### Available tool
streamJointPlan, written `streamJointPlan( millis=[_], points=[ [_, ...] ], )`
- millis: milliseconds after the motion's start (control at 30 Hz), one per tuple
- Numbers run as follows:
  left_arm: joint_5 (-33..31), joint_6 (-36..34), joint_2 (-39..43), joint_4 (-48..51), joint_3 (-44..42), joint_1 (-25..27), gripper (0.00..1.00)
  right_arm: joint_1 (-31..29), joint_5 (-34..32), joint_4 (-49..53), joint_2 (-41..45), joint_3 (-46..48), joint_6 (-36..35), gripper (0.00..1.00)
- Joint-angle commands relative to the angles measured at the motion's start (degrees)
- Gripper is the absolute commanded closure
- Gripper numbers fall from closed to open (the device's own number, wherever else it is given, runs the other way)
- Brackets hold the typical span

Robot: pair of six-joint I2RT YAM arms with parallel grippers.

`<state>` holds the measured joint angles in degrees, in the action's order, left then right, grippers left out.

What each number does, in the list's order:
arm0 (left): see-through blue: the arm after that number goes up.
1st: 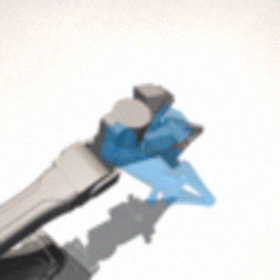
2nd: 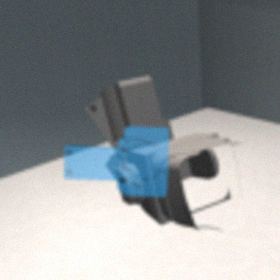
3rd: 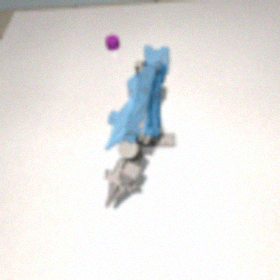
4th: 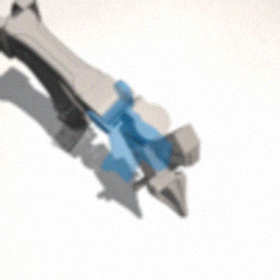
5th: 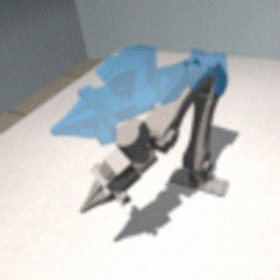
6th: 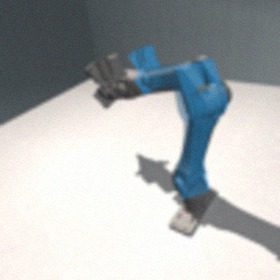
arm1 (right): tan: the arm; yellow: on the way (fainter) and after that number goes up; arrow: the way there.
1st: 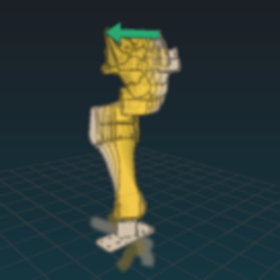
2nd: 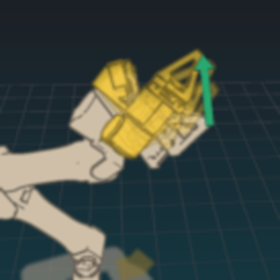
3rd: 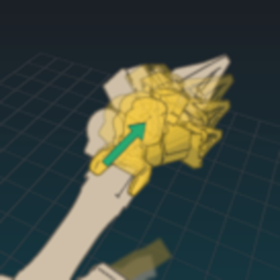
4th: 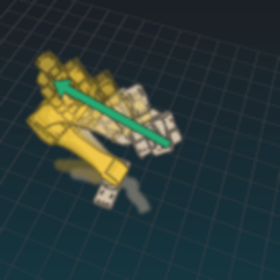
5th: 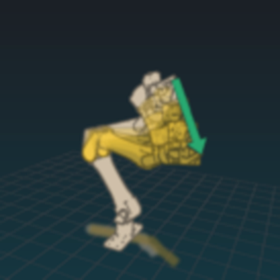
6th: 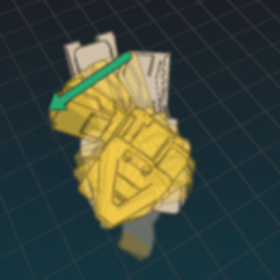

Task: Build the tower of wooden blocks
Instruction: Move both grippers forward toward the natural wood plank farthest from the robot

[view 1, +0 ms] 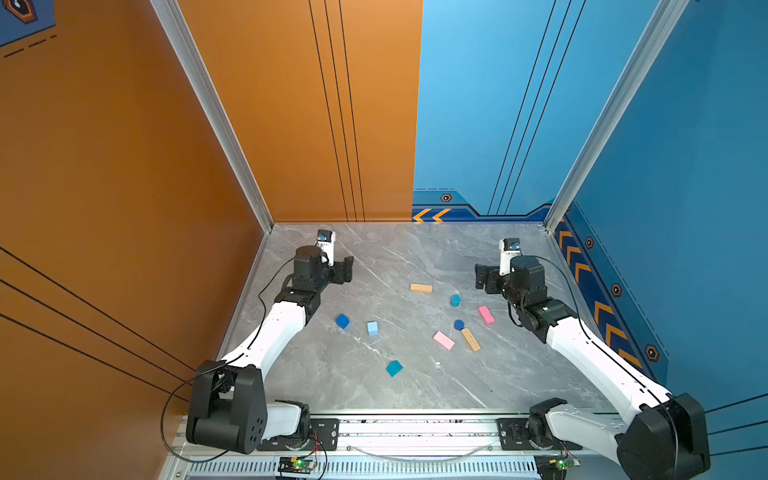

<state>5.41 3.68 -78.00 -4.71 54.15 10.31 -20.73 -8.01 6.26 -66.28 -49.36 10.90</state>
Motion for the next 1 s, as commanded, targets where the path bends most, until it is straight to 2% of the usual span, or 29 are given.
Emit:
streamJointPlan(
  millis=[0,167,300,400,533,633,800,967],
  points=[
    [5.5,1.2,-4.0,10.0,7.7,2.7,0.18,-4.7,-0.6,8.7,-1.6,-3.7,4.4,0.07],
    [8.4,1.0,-12.9,13.6,18.0,7.0,0.22,-10.4,-0.4,8.0,-5.0,-5.4,8.3,0.12],
    [11.6,4.0,-22.8,18.5,27.6,8.8,0.33,-13.8,-0.3,9.1,-9.0,-7.9,9.0,0.16],
    [16.7,7.1,-30.3,20.3,34.0,9.6,0.41,-14.5,1.6,12.3,-13.6,-11.7,11.4,0.17],
    [18.9,9.7,-38.5,20.8,40.9,10.8,0.47,-14.5,5.4,14.9,-19.2,-15.6,13.6,0.23],
    [19.1,9.2,-43.7,22.9,46.5,11.9,0.51,-14.5,8.2,14.8,-22.5,-17.2,14.8,0.29],
    [16.7,5.5,-51.4,30.9,56.8,14.4,0.58,-14.5,11.7,16.1,-27.3,-19.7,16.3,0.47],
    [14.7,4.0,-54.7,33.1,60.1,15.9,0.65,-14.5,13.4,16.1,-31.0,-20.5,17.8,0.64]
  ],
)
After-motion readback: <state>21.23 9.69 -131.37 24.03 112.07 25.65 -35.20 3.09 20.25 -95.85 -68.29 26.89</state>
